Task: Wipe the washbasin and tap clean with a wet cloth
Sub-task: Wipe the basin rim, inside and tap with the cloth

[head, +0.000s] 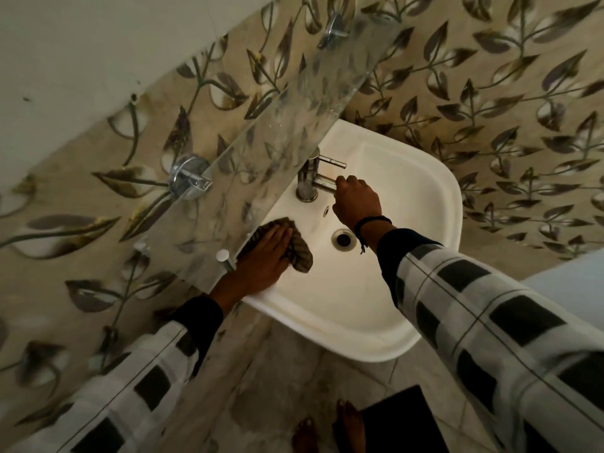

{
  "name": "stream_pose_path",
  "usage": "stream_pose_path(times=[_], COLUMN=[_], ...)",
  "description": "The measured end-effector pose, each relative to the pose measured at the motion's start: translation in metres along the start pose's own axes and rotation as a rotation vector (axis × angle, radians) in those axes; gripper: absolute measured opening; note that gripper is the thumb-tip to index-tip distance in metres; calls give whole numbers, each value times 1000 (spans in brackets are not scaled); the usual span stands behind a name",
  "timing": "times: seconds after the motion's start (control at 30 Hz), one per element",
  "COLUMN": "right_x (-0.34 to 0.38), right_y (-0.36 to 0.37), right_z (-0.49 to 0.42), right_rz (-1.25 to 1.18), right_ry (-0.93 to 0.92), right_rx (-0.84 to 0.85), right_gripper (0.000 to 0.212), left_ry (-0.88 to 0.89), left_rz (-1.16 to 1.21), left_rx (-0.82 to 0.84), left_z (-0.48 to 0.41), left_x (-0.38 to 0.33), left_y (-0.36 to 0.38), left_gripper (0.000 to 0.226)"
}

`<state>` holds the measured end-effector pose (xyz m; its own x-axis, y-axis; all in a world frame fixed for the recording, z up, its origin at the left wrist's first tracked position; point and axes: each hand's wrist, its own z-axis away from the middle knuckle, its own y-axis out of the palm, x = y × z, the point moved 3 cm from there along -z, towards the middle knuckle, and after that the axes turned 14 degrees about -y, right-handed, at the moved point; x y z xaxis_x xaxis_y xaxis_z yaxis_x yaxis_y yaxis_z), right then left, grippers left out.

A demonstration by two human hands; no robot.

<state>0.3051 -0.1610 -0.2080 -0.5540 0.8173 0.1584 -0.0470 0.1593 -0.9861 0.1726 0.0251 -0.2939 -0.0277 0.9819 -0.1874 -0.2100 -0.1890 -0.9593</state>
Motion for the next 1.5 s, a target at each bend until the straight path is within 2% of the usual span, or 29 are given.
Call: stream_pose_path(times=[0.07,0.17,0.37,0.57,0.73,0.93,1.1,1.2,1.27,1.37,1.43,1.5], right_x=[1,0,1,2,2,2,2,2,2,2,1,1], right_y=[0,0,-2,-1,-1,0,-1,-1,-1,0,1,0], right_z=[0,0,-1,0,-1,-2,-1,-1,-1,-1,-2,-2], right_rz=[1,4,0,11,27,35,33,37,38,43,40,38], right_ry=[2,5,8,10,14,12,21,22,21,18,17,14], right_rx=[6,13,5,-5,10,-1,-1,7,12,9,4,2], right_gripper=[37,36,32,31,32,32,32,31,31,31,32,32], left_ry=[10,-67,-336,-394,-437,-298,-110,-75,-120,-280,-396,-421], left_rz=[-57,-50,-43,8,-36,-171,-149,-152,-160,-238,-200,-135], left_rx=[21,-65,-83,-105,-46,5,9,10,-15,-29,-58,-107], left_z=[28,65,81,110,88,111,133,138,135,122,114,111], left_x=[8,5,-2,-10,-7,-22,-67,-78,-68,-30,-5,2], left_y=[3,1,10,14,11,17,28,32,32,18,6,1], left_gripper=[60,66,67,68,67,64,60,59,59,59,59,61])
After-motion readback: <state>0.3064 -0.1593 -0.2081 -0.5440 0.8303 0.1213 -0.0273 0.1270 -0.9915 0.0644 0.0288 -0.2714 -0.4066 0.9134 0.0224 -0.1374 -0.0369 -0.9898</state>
